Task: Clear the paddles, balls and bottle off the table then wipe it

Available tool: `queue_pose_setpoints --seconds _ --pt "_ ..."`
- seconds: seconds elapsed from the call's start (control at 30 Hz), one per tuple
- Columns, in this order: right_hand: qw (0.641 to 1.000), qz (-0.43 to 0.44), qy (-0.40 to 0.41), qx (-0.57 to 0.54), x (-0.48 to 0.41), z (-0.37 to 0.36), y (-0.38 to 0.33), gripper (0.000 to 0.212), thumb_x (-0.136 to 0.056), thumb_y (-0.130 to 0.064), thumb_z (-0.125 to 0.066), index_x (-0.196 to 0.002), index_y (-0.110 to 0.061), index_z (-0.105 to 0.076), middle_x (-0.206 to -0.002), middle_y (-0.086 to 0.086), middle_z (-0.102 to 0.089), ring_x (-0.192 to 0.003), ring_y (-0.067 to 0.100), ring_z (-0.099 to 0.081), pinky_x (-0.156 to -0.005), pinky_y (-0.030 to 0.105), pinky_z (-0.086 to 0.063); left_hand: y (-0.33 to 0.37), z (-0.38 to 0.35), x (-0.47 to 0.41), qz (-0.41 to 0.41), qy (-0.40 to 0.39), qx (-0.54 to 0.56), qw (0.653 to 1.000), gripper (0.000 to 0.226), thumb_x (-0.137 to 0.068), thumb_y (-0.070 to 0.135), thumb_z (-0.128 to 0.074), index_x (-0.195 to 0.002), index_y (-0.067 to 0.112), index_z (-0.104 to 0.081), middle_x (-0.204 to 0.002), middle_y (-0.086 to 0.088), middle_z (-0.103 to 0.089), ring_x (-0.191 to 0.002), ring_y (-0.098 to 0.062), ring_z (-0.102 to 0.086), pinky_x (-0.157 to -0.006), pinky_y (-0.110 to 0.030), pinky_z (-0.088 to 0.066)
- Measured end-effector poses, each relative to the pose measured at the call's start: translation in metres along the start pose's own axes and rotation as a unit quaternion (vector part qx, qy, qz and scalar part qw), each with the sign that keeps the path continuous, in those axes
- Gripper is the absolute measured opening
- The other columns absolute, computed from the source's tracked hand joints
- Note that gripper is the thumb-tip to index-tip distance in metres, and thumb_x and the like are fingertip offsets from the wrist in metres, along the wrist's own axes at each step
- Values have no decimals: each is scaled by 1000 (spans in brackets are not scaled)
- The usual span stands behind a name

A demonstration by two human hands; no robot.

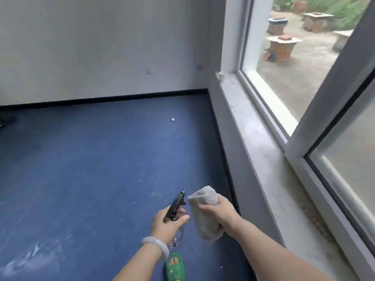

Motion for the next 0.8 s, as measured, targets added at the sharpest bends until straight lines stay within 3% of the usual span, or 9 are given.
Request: queue_pose_setpoints --seconds 0.07,0.17,0.23,0.33,0.47,0.57,0.7,0.8 --pt "999 -9 -38 17 5 -39 1 20 -84 2 -66 -101 12 -60 -82 4 -59 -68 10 -54 -55 15 -46 -27 33 24 26 63 34 997 12 -74 18 -84 -76 21 -73 -74 10 -73 -76 -10 -68 -67 -16 -47" --pt "994 -22 -99 49 18 -100 5 19 -84 -4 -68 -102 2 -67 -81 -1 -65 -63 7 -60 -54 13 -48 -63 85 66 58 149 55 986 21 -73 29 -84 -64 21 -66 -56 10 -63 -53 -6 -56 -52 -12 -42" --pt "989 -19 -134 62 27 -140 7 19 -83 -5 -68 -102 -8 -69 -88 3 -71 -70 9 -66 -60 17 -52 -86 116 90 76 181 56 979 30 -75 33 -82 -58 22 -59 -50 11 -56 -47 -6 -49 -54 -20 -41" --pt "983 -16 -166 80 44 -195 11 21 -82 -4 -70 -100 -16 -67 -97 8 -73 -87 22 -69 -80 35 -57 -122 161 129 108 231 49 966 36 -77 39 -78 -58 21 -54 -49 12 -52 -48 -8 -47 -57 -25 -41" --pt "970 -31 -216 112 79 -272 23 20 -79 -3 -77 -96 -11 -69 -94 12 -74 -90 31 -71 -87 46 -57 -175 209 195 144 282 94 944 33 -76 39 -79 -63 20 -56 -52 11 -56 -46 -1 -50 -49 -15 -41" --pt "952 -29 -264 154 120 -340 36 21 -77 -3 -79 -95 -7 -70 -91 10 -75 -87 29 -71 -85 43 -58 -219 246 258 155 329 143 921 29 -74 33 -82 -64 18 -59 -54 11 -58 -48 -2 -53 -48 -9 -41" --pt "921 -11 -336 198 197 -439 56 24 -77 -2 -79 -97 -10 -69 -88 4 -75 -81 20 -71 -69 28 -53 -278 300 359 170 387 175 889 27 -75 27 -82 -64 16 -60 -56 8 -57 -53 -8 -53 -53 -10 -43" --pt "885 -5 -405 230 263 -513 76 27 -78 -2 -78 -101 -12 -69 -88 3 -76 -82 19 -72 -67 28 -53 -323 334 440 196 438 197 855 26 -77 27 -81 -65 17 -60 -53 8 -55 -49 -7 -50 -50 -11 -40"
Point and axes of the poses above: each hand's wrist, its own x-axis away from the middle knuckle, its own z-axis out of the back of the hand, y = z × x, the point moved 9 cm from there along -x, towards the middle knuckle
